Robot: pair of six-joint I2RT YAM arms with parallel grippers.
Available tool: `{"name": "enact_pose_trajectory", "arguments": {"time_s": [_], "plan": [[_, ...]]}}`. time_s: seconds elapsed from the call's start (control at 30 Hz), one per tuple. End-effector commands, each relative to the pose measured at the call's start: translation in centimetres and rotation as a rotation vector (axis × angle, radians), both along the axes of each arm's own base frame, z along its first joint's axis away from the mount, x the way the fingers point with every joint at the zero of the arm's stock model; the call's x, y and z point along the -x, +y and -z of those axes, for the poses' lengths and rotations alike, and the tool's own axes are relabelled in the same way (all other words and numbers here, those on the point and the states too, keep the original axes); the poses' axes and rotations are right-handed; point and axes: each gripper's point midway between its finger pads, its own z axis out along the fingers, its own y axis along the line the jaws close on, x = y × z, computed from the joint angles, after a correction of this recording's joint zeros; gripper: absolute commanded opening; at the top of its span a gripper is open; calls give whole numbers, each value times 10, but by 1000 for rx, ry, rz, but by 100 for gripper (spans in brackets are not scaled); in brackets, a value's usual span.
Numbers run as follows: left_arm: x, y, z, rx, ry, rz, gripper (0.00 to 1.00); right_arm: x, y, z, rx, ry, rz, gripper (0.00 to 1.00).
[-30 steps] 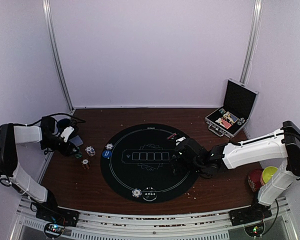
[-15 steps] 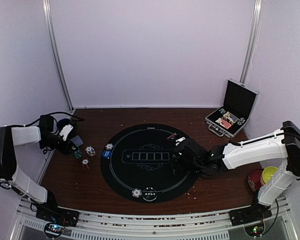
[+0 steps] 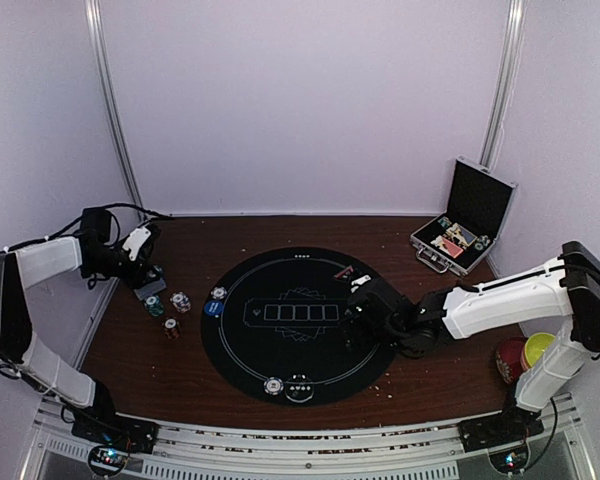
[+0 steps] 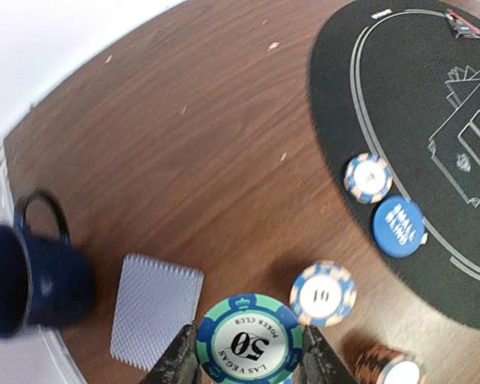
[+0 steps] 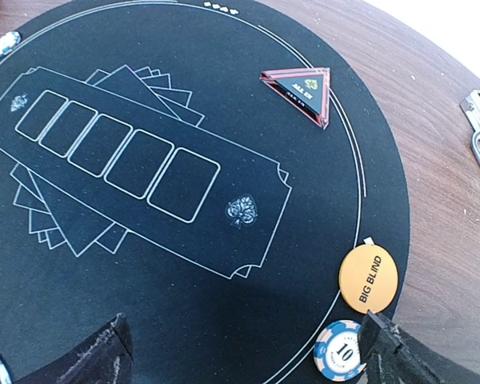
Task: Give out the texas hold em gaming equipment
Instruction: Pick up the pile of poker chips from the pile of poker chips, then place the poker chips pile at the small blind area.
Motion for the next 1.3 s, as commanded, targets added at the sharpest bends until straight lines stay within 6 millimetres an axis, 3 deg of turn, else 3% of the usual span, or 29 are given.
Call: {"name": "enact_pose_trajectory", "arguments": {"time_s": [0.0,0.23,0.4,0.57,0.67,0.8,1.27], "plan": [[-22,-35,-13,-1,-20,55,37,-3,-5,2,32,-29,22,100],[-51,-102,-20,40,-14,169,38,-5,-8,1,42,-41,32,100],[-64,-139,-6,38,18,237,38,-5,-8,1,40,-40,32,100],[-78,-161,16,19,64,264,37,-5,-8,0,40,-42,32,100],[-78,-174,30,3,89,286,37,-5,-8,-1,36,-43,33,100],[-73,-183,43,-19,109,300,38,-4,-8,-2,30,-42,30,100],[-74,-175,77,-64,138,267,38,-4,-7,1,37,-37,27,100]]}}
